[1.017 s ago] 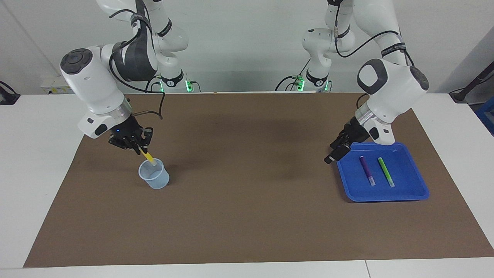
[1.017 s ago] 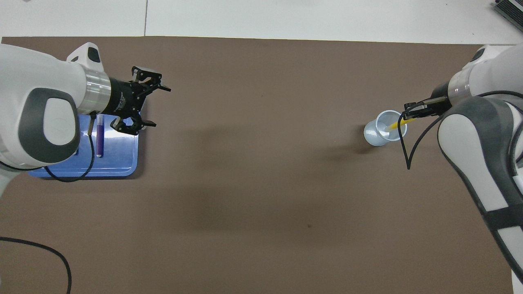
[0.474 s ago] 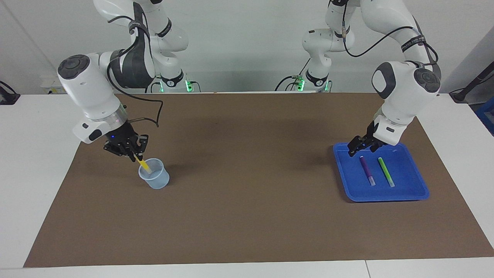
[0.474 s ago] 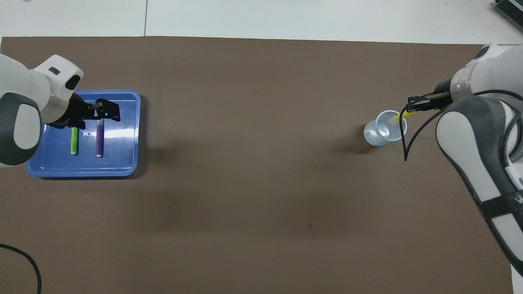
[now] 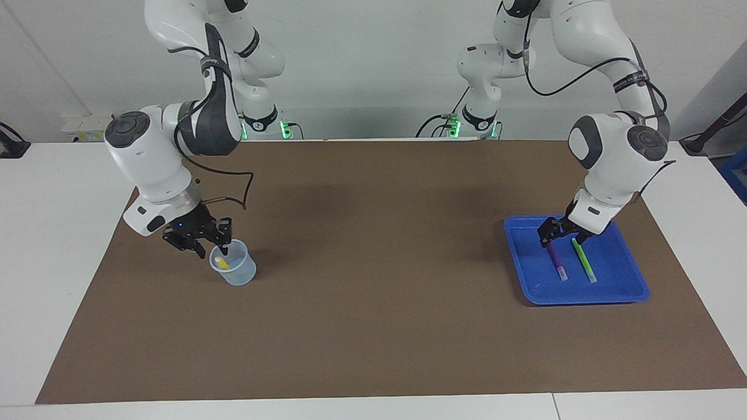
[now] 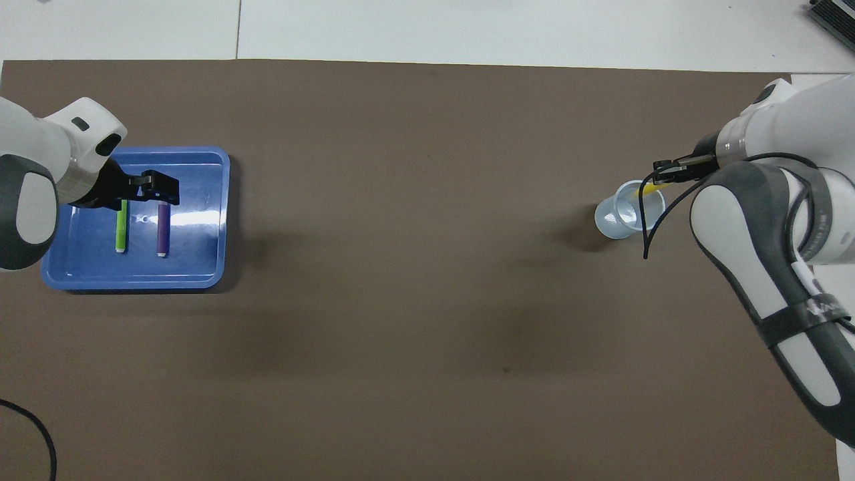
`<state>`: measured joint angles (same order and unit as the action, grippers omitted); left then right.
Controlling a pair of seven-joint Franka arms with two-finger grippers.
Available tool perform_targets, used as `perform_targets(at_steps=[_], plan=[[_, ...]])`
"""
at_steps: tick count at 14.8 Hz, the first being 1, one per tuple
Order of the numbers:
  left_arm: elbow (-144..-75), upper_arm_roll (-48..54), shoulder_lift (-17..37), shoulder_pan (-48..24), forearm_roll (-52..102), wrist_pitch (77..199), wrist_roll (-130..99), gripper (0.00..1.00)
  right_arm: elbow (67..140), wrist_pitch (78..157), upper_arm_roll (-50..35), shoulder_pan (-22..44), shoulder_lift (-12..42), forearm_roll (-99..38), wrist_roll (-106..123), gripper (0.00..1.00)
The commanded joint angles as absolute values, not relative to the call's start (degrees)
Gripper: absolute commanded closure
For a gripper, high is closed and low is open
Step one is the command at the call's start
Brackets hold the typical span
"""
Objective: Transfer and insert pens with both arms
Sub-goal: 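Insert the yellow pen into the cup while the left gripper returns, then lower the left gripper and grasp the purple pen in the tray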
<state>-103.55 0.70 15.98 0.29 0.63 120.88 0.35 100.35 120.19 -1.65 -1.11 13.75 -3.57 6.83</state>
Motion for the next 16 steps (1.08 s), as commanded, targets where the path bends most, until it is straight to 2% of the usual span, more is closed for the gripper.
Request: perform_targets(at_steps=[1, 3, 6, 8, 11, 13, 16], plan=[[-105.03, 1.14, 17.04, 2.28, -0.53, 123.92, 3.86, 0.0, 98.45, 116.22, -2.2, -1.49, 12.22, -2.81, 5.36, 0.0], [-105.47, 1.14, 17.93, 4.04, -0.62, 125.15, 5.53, 0.0, 94.68, 110.07, -2.11, -1.67, 11.25, -2.72, 5.27, 0.0], [-108.09, 1.14, 18.11, 4.75, -0.62, 128.83, 5.89, 0.01, 93.34, 106.09, -1.93, -2.46, 8.19, -2.72, 5.36, 0.0], [-108.72, 1.14, 18.98, 4.75, -0.53, 130.25, 5.8, 0.08, 93.34, 103.55, -2.02, -2.72, 5.9, -2.99, 5.36, 0.0], [-108.72, 1.14, 19.42, 4.04, -0.53, 130.87, 5.54, 0.13, 92.9, 99.77, -1.93, -2.64, 3.17, -2.2, 5.36, 0.0], [-109.24, 1.14, 19.69, 4.22, -0.53, 131.39, 5.54, 0.19, 93.95, 99.31, -2.02, -2.72, 3.08, -0.28, 5.45, 0.0], [-111.35, 1.14, 19.69, 4.39, -0.62, 134.29, 5.63, 0.22, 94.04, 99.23, -2.11, -2.64, 3.16, 0.09, 5.62, 0.0]])
